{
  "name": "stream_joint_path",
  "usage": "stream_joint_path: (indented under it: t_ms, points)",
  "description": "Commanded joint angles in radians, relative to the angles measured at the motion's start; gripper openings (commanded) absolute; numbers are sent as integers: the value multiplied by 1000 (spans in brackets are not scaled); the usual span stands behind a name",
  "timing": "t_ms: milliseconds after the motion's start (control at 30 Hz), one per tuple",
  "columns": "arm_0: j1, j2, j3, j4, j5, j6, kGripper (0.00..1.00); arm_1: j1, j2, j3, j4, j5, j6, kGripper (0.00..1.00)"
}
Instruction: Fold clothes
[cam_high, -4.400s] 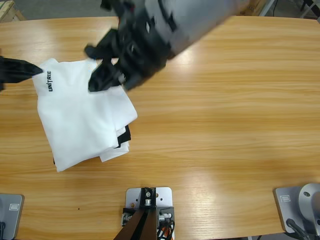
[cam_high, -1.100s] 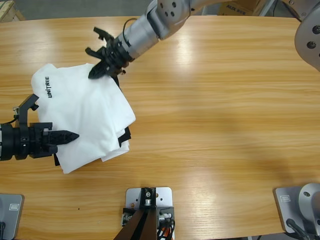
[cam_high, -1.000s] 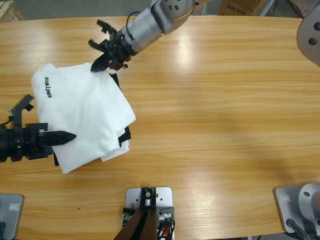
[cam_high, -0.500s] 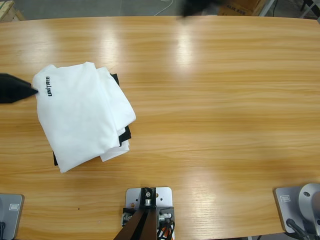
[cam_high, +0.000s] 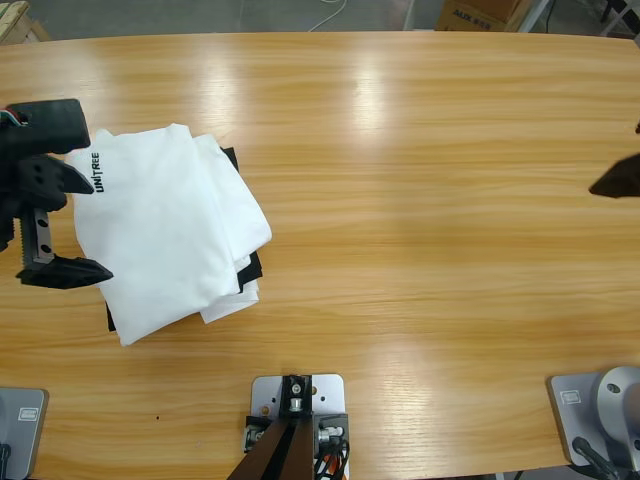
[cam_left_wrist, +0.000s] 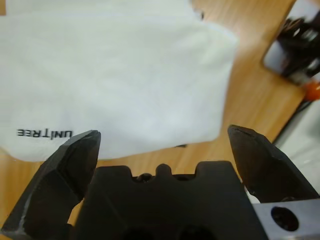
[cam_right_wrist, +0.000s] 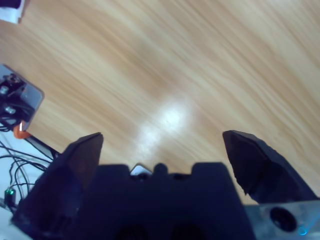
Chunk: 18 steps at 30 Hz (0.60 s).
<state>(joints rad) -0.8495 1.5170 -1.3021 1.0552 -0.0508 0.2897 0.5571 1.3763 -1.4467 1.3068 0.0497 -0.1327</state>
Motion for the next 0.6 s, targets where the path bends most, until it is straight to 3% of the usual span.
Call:
stream_joint_path:
  t_ms: [33, 600]
  points:
    - [-28, 86, 104, -44, 86, 52, 1000, -13, -134, 144, -35, 12, 56, 1000]
    - [0, 332, 162, -230, 84, 74, 1000, -52, -98, 253, -164, 67, 53, 1000]
